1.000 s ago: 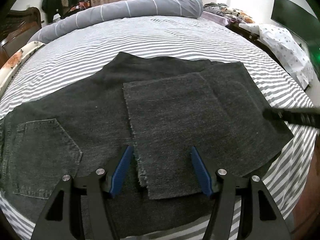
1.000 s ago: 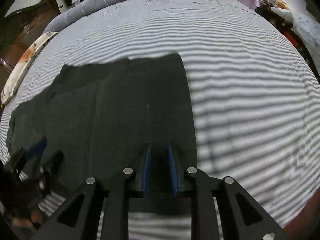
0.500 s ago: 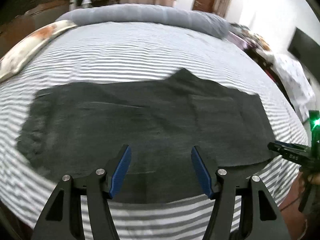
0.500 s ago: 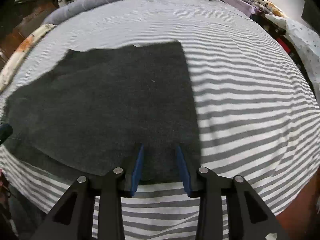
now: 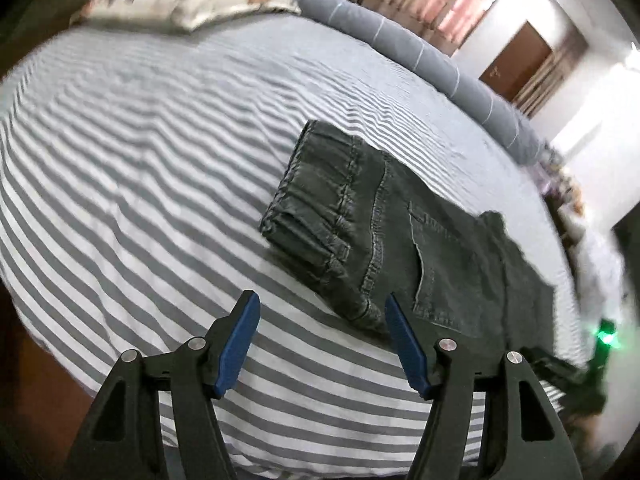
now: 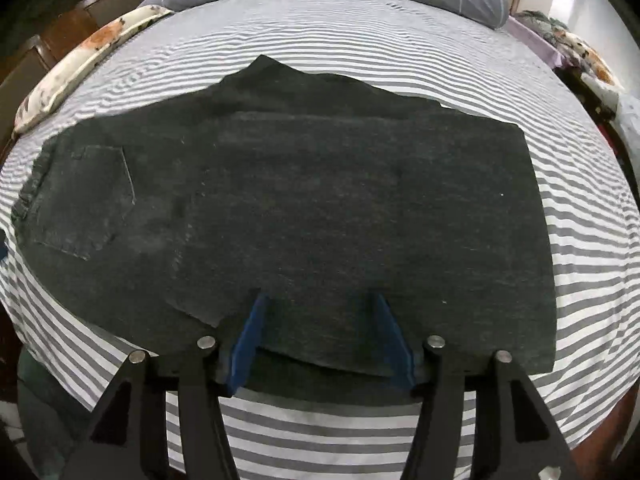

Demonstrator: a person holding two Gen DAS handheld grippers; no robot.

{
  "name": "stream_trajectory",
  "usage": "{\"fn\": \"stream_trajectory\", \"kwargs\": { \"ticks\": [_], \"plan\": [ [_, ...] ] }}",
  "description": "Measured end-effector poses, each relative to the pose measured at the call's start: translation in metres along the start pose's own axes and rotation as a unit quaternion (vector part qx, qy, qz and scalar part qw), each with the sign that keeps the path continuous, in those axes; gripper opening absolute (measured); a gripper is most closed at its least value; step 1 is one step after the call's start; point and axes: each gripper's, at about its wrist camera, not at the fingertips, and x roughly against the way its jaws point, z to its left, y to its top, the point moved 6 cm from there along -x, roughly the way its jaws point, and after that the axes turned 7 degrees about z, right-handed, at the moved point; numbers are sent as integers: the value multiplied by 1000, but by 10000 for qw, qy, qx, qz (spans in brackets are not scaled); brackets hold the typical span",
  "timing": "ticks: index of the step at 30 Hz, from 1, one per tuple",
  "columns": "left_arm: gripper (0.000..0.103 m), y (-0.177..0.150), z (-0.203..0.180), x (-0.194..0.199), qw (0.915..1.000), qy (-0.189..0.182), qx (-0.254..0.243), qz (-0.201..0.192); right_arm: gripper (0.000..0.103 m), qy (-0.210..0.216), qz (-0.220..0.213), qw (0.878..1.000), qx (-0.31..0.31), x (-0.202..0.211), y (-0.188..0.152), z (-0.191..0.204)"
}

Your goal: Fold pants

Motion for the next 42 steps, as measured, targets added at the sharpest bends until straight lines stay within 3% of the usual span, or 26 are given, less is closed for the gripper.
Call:
{"fn": "stream_trajectory", "kwargs": {
  "ticks": [4,7,10,15,22,25,27,29,33,38,40,42],
  "plan": [
    [66,-3,5,-10,9957,-766,452,253,54,149,-97,9998,-63,10,1,6],
    [66,-1,10,-24,9850,-1347,975,460,54,62,-184,9998,15,19,-3,17],
    [66,2,18,-33,9740,-1700,1450,380,54,181,-272,9994,-111,26,-6,23],
    [66,6,22,-42,9638,-2028,1710,280,54,368,-416,9980,-299,29,-6,27],
    [66,34,30,-53,9614,-2129,1737,-150,54,474,-468,9969,-413,27,1,30],
    [62,35,21,-53,9673,-2014,1521,-248,54,548,-488,9963,-451,25,2,32],
    [45,28,14,-53,9712,-2014,1255,-228,54,605,-452,9962,-424,22,3,34],
    [39,20,12,-57,9716,-2043,1181,-167,54,584,-429,9965,-416,19,4,36],
    [38,25,14,-62,9684,-2085,1357,-176,54,493,-357,9973,-409,12,6,39],
    [38,36,12,-67,9733,-1856,1332,-237,55,367,-181,9989,-246,0,3,45],
    [38,35,10,-66,9748,-1753,1342,-319,62,295,-232,9992,-127,-2,2,50],
    [30,35,11,-66,9758,-1643,1407,-332,67,208,-222,9995,30,-5,1,56]
  ]
}}
